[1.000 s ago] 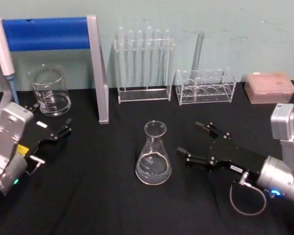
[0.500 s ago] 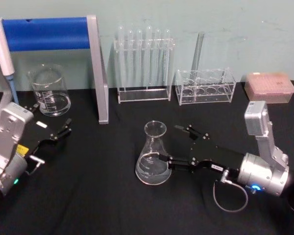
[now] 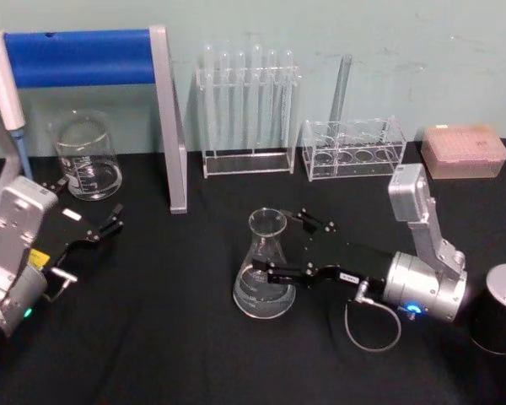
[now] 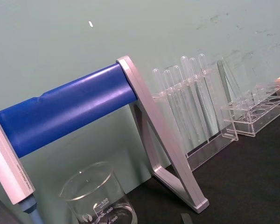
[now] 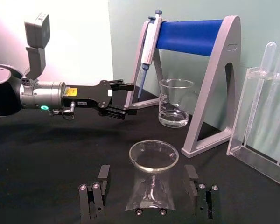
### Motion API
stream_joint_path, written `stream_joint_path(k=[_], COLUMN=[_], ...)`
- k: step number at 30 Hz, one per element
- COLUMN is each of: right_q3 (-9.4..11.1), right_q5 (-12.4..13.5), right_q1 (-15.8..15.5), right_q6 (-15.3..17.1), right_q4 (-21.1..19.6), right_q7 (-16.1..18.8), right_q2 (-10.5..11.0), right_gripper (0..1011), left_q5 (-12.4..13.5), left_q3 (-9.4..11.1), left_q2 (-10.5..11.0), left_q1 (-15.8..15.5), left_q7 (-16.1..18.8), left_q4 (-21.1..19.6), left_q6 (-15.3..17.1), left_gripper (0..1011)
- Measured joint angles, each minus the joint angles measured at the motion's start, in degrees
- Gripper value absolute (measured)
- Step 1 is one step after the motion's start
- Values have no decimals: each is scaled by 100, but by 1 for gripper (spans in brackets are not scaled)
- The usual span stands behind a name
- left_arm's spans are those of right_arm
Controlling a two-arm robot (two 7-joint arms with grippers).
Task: Grasp the erlenmeyer flask with one hand, shake it three times, then place it back.
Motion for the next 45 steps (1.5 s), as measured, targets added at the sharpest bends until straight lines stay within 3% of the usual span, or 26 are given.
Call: stream_joint_path(k=[12,38,45], right_q3=[-99,-108,-105], right_q5=[-33,-50,-47], right_q1=[230,251,248], right_q6=[-10,20,18], right_q4=[298,322,319], right_q7=[44,15,18], right_q2=[-169,-176,-176], right_gripper=[1000,1000,882], left_q5=[0,0,0], left_q3=[0,0,0], left_q2=[0,0,0], left_q1=[0,0,0], left_q7=[0,0,0], left_q4=[0,0,0], left_q6=[0,0,0], left_gripper=[1001,1001,1001])
